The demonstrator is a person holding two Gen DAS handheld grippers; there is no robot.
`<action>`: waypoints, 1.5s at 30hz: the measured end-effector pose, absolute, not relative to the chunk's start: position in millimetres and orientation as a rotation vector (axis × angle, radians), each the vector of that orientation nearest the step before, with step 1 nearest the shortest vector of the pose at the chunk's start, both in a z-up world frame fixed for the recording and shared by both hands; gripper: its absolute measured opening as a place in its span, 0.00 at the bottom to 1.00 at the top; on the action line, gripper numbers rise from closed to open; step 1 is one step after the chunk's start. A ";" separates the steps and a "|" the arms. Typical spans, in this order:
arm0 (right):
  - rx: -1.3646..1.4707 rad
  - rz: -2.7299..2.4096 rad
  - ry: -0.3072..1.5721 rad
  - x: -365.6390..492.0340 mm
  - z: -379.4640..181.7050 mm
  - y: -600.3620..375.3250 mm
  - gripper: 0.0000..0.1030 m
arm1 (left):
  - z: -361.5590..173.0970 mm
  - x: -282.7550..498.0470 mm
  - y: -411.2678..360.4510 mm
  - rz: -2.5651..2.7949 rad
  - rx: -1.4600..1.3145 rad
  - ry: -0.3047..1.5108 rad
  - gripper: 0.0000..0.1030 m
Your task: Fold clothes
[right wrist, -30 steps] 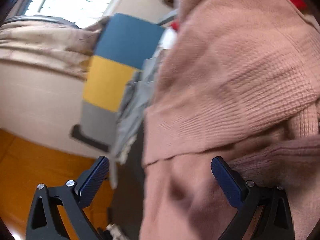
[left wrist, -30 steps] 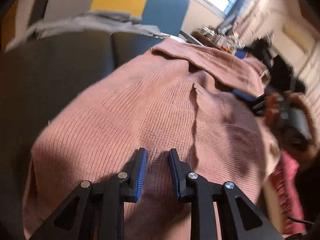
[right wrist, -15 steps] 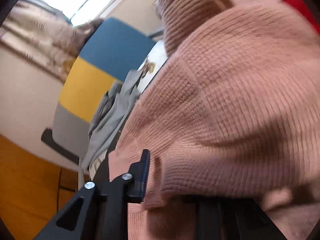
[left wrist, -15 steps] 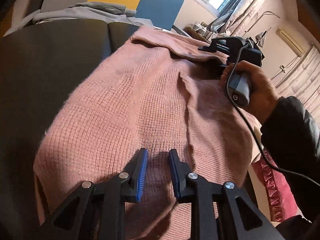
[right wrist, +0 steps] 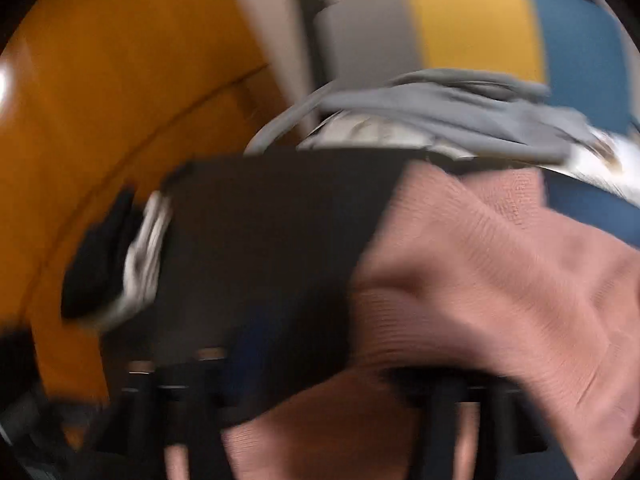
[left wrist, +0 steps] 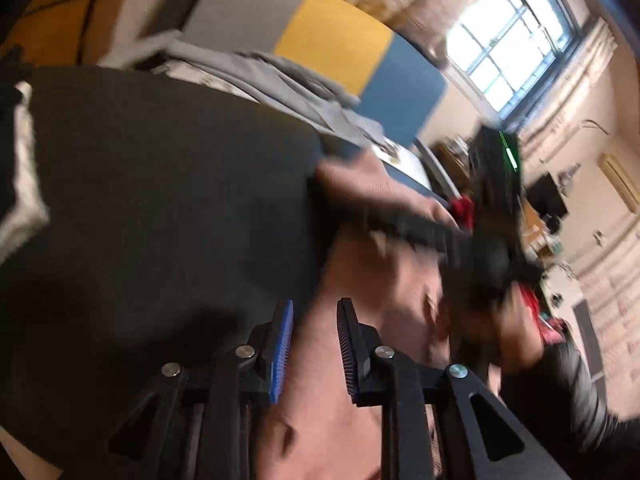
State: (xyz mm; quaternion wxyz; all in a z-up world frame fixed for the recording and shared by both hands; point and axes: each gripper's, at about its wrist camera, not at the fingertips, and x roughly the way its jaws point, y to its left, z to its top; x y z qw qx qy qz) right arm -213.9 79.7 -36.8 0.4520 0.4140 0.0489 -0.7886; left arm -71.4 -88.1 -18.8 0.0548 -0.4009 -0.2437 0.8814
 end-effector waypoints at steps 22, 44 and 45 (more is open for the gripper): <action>1.031 -2.248 -0.037 -132.3 -69.2 253.7 1.00 | -55.2 -181.3 -42.5 2.508 -1.438 -0.835 0.38; 1.040 -2.260 -0.001 -129.8 -70.5 234.1 1.00 | -23.2 -172.1 -114.6 2.989 -1.326 -0.595 0.07; 1.053 -2.269 0.043 -128.6 -70.5 227.5 1.00 | -22.9 -166.0 -130.3 3.019 -1.333 -0.608 0.07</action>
